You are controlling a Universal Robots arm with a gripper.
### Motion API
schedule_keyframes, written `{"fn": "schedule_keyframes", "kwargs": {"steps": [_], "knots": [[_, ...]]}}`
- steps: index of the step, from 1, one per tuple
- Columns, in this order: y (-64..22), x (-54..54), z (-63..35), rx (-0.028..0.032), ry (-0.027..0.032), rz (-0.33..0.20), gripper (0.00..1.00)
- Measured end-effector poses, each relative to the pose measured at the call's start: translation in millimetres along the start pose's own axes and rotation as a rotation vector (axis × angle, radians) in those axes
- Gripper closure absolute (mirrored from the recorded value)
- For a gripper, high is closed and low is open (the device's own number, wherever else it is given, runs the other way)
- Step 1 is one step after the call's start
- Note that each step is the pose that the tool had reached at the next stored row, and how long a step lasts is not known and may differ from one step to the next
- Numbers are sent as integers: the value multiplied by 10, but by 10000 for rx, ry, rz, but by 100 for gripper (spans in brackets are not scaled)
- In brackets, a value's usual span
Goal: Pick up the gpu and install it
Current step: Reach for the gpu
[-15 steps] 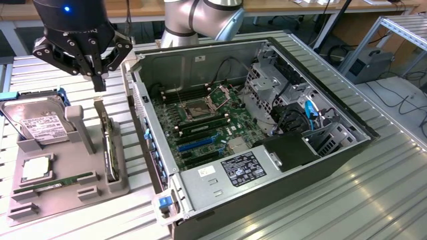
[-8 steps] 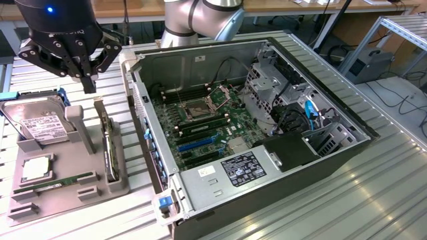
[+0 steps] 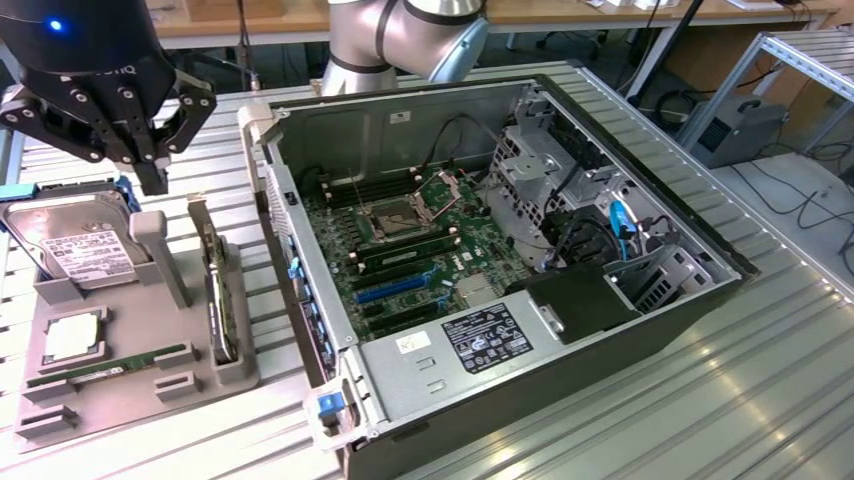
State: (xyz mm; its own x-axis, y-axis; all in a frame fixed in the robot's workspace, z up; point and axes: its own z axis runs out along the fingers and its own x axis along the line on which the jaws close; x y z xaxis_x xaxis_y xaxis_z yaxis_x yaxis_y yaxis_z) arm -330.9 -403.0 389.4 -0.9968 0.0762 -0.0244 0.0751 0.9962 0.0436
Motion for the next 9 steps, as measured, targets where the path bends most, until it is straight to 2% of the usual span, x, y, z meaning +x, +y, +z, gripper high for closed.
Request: {"fn": "schedule_keyframes", "kwargs": {"steps": [9], "knots": [[-41,-3,-2,8,-1,0,89]]}}
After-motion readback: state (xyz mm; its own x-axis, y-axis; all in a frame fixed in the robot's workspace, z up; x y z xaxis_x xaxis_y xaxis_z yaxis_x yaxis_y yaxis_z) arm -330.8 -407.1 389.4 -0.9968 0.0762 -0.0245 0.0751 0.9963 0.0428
